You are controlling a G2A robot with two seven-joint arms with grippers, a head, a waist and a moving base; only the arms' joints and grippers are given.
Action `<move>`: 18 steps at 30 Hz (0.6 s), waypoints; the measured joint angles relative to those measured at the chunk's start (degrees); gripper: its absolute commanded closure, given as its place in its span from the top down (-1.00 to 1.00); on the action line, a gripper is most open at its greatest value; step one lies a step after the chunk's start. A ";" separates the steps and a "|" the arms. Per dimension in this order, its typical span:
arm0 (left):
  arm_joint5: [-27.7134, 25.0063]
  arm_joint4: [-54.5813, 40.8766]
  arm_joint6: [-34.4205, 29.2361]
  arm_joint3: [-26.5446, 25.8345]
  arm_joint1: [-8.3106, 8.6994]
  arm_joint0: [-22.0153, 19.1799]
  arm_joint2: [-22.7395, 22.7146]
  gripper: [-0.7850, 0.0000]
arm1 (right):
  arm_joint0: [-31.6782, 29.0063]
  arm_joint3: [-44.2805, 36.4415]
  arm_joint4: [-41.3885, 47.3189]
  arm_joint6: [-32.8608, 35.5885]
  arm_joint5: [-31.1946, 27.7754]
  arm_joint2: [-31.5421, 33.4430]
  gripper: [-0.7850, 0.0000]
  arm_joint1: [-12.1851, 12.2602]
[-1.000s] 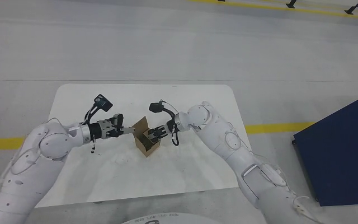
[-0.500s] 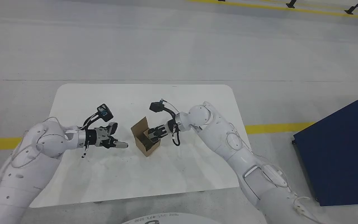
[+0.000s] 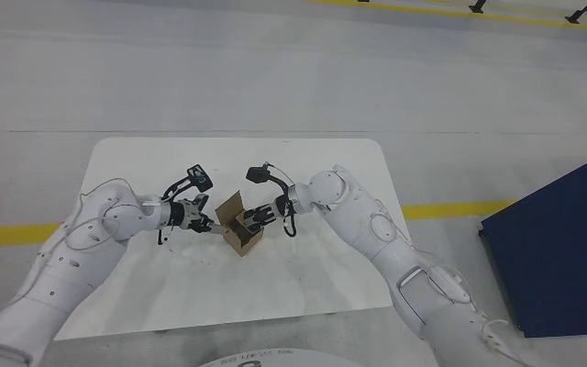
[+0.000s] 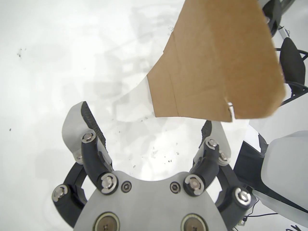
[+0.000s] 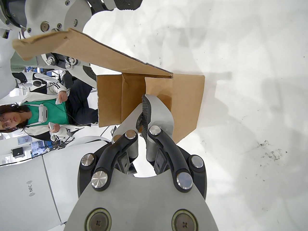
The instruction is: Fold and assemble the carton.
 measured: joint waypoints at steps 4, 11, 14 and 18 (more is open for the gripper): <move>0.97 0.51 0.61 1.33 -0.67 -1.10 1.89 1.00 | 0.28 0.20 0.20 0.11 0.06 -0.32 -1.00 -0.04; 2.14 0.03 1.50 3.02 -1.23 -2.30 3.04 1.00 | 0.61 0.38 0.61 -0.37 -0.81 -0.67 -1.00 -0.10; 3.11 -0.13 1.50 3.49 -1.45 -2.74 3.42 1.00 | 0.32 0.36 1.62 -0.99 -1.93 -0.10 -1.00 0.06; 4.22 -0.31 1.40 4.00 -1.82 -3.38 4.15 1.00 | -0.14 0.87 6.76 2.54 -5.33 0.59 -1.00 0.26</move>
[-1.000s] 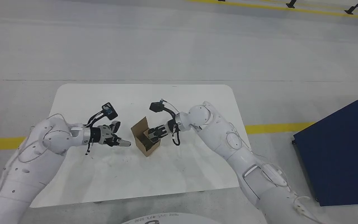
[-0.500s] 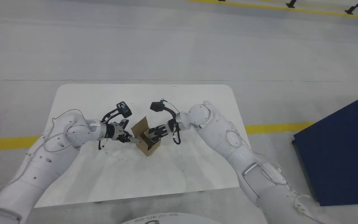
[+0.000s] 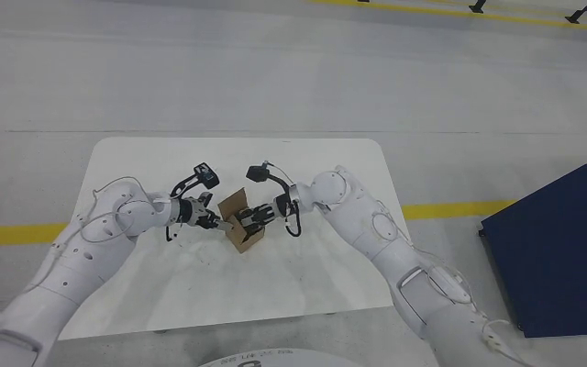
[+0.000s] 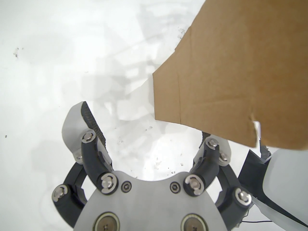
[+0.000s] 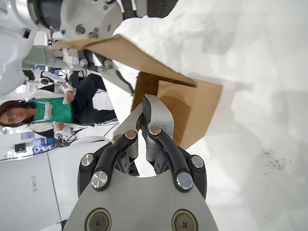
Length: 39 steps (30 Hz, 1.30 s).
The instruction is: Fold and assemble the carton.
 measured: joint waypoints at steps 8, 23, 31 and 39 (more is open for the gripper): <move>1.88 0.72 0.17 0.92 -0.58 -0.92 1.20 0.98 | 1.19 4.62 8.95 3.57 -3.54 1.13 -1.00 -0.05; 2.93 0.96 0.58 1.25 -0.91 -1.40 1.55 0.91 | 5.41 10.42 9.03 3.75 0.33 -4.93 -1.00 -2.55; 2.32 0.62 1.35 1.22 -0.66 -1.19 0.66 0.99 | 8.53 15.99 10.14 5.71 3.79 -8.24 -1.00 -4.57; -2.11 -3.54 3.70 -1.27 1.34 1.03 -5.22 1.00 | 9.81 19.22 10.78 3.69 0.48 -8.76 -1.00 -5.52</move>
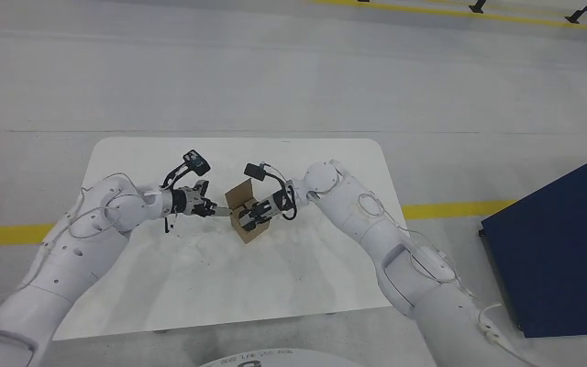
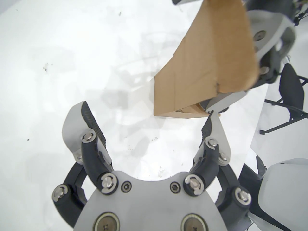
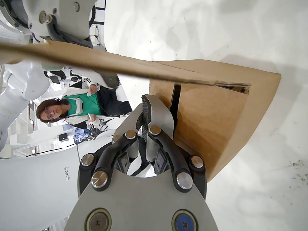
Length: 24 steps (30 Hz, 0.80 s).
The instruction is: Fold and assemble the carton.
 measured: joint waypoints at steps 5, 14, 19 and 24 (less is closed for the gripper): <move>-4.68 -9.50 -1.66 -3.07 2.45 3.28 -7.48 1.00 | -0.15 0.23 0.67 -0.35 -1.19 0.52 -1.00 0.09; 7.37 -31.42 -8.69 -6.46 3.45 4.68 -12.49 1.00 | -0.15 0.22 0.64 -0.33 -1.15 0.51 -1.00 0.08; 12.66 -25.86 -10.27 -5.17 2.31 0.82 -7.87 1.00 | -0.74 0.03 0.33 -1.98 0.67 0.64 -1.00 0.14; 16.92 -22.12 -8.58 0.74 0.03 -5.02 -1.79 1.00 | -0.94 0.70 2.06 -0.75 2.07 1.01 -1.00 0.07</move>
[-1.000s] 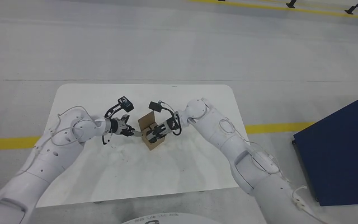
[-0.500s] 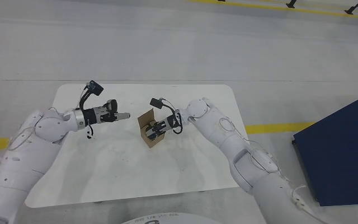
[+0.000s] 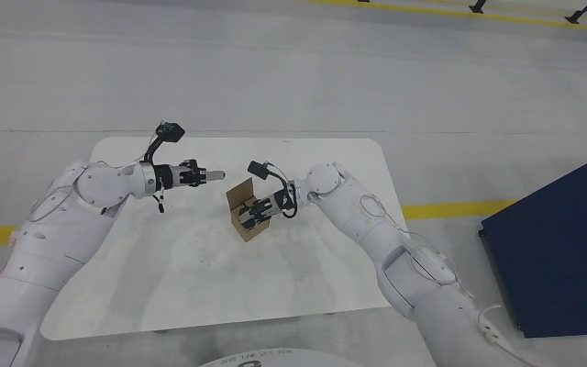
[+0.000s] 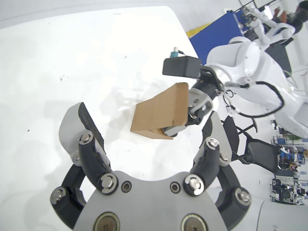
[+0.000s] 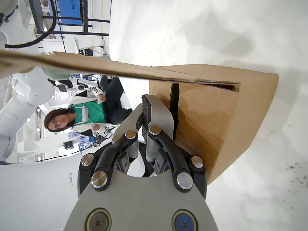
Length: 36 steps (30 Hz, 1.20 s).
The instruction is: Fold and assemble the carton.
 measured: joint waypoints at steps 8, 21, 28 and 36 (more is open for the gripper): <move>-4.32 -0.28 -0.30 7.64 -3.16 -5.95 6.60 1.00 | 0.74 2.55 2.57 3.17 -0.42 0.27 -1.00 -0.40; -10.19 -5.37 -4.00 15.54 -6.02 -9.44 10.36 0.80 | 1.49 3.71 2.80 4.08 -0.93 -0.20 -1.00 -1.08; -11.97 -6.63 -5.17 19.88 -7.78 -11.16 12.59 0.23 | 1.68 3.78 2.45 3.64 -0.31 -0.45 -1.00 -1.38; -15.12 -5.17 -4.63 22.48 -8.94 -12.30 14.12 -0.32 | 1.80 3.81 2.18 3.30 0.15 -0.71 -1.00 -1.63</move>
